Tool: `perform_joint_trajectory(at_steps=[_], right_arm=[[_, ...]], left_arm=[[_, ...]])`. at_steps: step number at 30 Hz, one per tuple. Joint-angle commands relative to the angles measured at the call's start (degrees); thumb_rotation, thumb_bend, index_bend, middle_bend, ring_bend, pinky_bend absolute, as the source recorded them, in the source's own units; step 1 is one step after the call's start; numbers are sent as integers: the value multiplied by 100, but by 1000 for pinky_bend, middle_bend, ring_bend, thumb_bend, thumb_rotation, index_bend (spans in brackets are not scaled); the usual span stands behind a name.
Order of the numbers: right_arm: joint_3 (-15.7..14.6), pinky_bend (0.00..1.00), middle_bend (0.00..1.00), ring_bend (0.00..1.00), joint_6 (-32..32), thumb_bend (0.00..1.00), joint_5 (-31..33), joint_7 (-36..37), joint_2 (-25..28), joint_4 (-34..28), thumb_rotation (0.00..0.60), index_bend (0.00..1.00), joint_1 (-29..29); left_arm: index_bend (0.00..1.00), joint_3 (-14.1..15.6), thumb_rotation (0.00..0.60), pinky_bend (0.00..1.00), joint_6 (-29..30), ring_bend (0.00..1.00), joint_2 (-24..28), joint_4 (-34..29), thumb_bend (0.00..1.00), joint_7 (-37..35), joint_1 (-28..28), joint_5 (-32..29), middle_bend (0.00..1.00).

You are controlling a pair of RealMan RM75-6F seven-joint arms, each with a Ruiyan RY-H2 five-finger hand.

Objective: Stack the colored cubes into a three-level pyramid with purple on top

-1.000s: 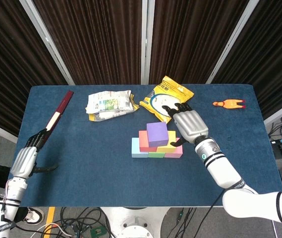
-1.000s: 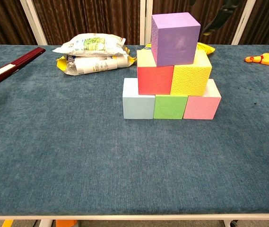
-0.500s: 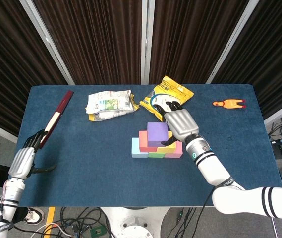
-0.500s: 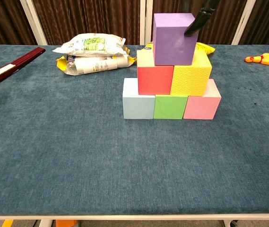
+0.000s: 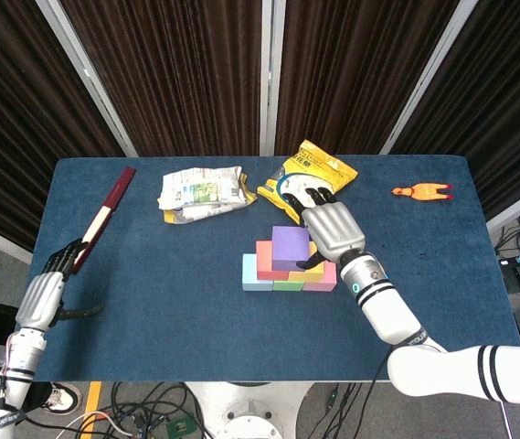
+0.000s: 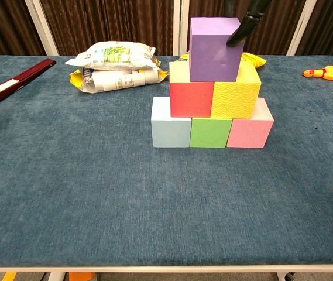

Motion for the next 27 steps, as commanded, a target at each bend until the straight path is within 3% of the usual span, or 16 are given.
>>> perform_joint_trajectory(at_steps=[1,8,16,27], right_arm=[[15,0,520,45,22,0,12,-11,5,-20,600,0,2],[8,0,501,45,-28,0,91,-62,34,-50,600,0,15],[20,0,346,31,-68,0,82,-35,73,-63,600,0,-4],[16,0,251,12,-161,0,66,8,119,-77,600,0,-21]], left_arm=[[20,2,600,10,0,0,-2,2,91,-8,1,2,1],[20,0,600,10,1,0,-5,16,91,-24,0,10,1],[21,-5,600,10,7,0,0,-6,91,-9,-2,13,1],[21,-7,600,9,6,0,7,-31,91,10,-7,15,1]])
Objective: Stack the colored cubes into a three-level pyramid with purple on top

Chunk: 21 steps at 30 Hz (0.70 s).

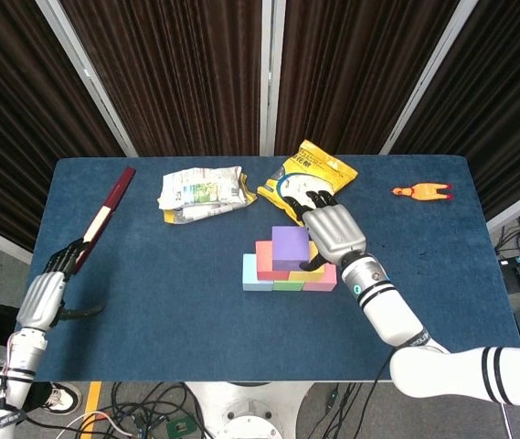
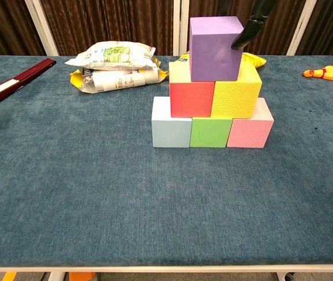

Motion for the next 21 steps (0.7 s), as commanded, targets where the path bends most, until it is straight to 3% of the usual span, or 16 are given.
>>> perform_joint_trajectory(at_steps=[1,7,10,13,17,19,21], right_arm=[[6,0,243,9,-28,0,-6,22,21,-9,600,0,-5],[-59,0,136,0,-332,0,100,26,406,-236,600,0,-20],[-135,0,30,0,-685,0,230,89,948,-550,600,0,-75],[-212,0,0,0,-770,0,20,322,1520,-867,600,0,-372],[-472,0,0,0,-45,0,-1154,848,2108,-1266,600,0,-1446],[-703,0,0,0,651,0,-2003,1015,2070,-1261,600,0,-2101],[-1051,0,0,0,1582,0,-3198,1195,1689,-968,600,0,-2928]], left_arm=[[20,0,600,9,-5,0,2,1,90,-3,-3,1,1],[20,18,600,10,-29,0,40,-17,91,-39,-3,15,1],[21,25,600,10,-21,0,60,-28,91,-29,2,28,1],[21,17,600,10,23,0,74,-54,91,-7,16,35,1],[20,0,600,10,88,0,113,-93,91,106,33,34,1],[21,-18,600,10,134,0,124,-101,91,180,39,34,1],[21,-44,600,10,205,0,127,-94,91,313,45,40,1]])
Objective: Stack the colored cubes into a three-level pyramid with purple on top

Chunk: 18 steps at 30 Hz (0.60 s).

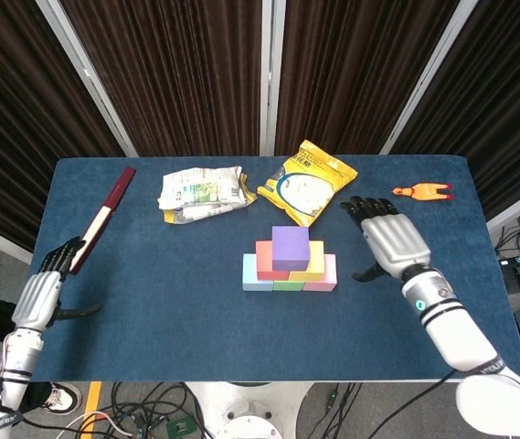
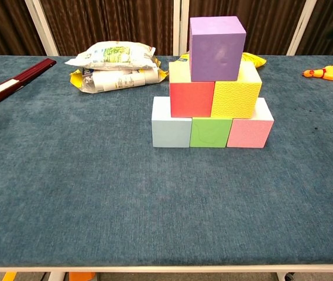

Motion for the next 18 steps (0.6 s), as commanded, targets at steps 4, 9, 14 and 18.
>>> perform_joint_trajectory(at_steps=[4,9,14,18], right_arm=[[-1289,0,0,0,2822,0,-3802,1047,-1091,1059,600,0,-2933],[-1607,0,0,0,3362,0,-4483,1520,-1919,2236,600,0,-3799],[-1581,0,0,0,3725,0,-4729,1779,-2504,3146,600,0,-4342],[-1501,0,0,0,3709,0,-4804,2059,-2710,3555,600,0,-4541]], left_arm=[[21,-21,600,10,211,0,56,1,89,473,28,95,1],[25,104,600,9,492,0,145,84,71,931,113,442,1],[29,248,600,8,1017,0,-66,519,54,1809,310,837,1],[33,334,600,6,1219,0,-155,632,45,2091,453,923,0]])
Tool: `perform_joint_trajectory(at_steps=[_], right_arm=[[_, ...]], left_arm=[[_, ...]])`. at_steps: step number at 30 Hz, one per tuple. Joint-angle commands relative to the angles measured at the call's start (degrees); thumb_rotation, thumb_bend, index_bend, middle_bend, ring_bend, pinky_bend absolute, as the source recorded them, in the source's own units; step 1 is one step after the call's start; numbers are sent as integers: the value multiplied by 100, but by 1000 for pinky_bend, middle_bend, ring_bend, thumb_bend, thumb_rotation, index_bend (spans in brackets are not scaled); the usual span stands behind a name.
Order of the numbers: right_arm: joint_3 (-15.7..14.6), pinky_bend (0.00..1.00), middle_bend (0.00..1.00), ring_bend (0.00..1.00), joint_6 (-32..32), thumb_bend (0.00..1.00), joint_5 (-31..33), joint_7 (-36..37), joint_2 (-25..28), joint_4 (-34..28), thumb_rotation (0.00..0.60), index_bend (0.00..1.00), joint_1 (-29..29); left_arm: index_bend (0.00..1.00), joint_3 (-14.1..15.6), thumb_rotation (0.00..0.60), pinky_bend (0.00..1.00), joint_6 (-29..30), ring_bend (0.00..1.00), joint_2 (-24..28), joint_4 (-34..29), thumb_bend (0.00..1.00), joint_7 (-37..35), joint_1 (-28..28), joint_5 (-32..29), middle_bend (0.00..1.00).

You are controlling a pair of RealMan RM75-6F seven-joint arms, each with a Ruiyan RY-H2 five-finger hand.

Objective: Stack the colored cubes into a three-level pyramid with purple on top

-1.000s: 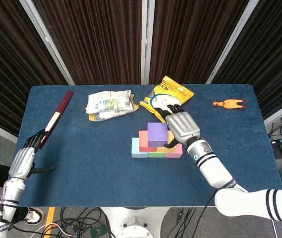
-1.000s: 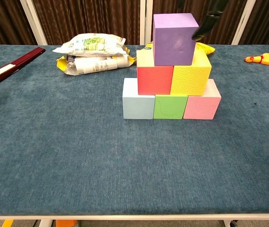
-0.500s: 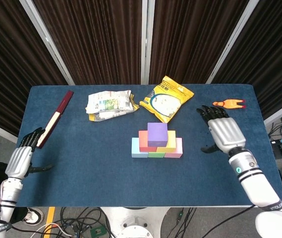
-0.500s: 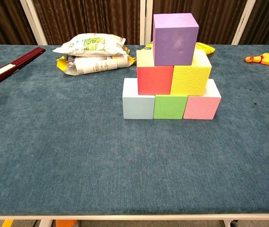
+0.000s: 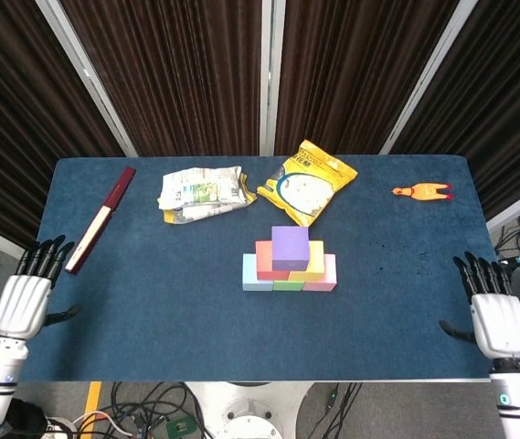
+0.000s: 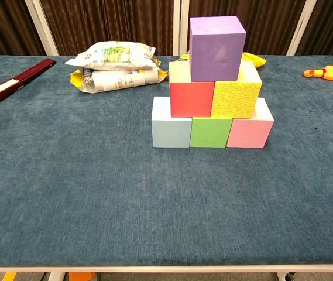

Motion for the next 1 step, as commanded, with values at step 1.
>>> perform_joint_trajectory(at_steps=[1], right_arm=[[-1,0,0,0,120,0,-202,364,-311,453,600,0,-308]], left_arm=[[34,121,600,5,176,0,-75,81,43,197,171,96,0]])
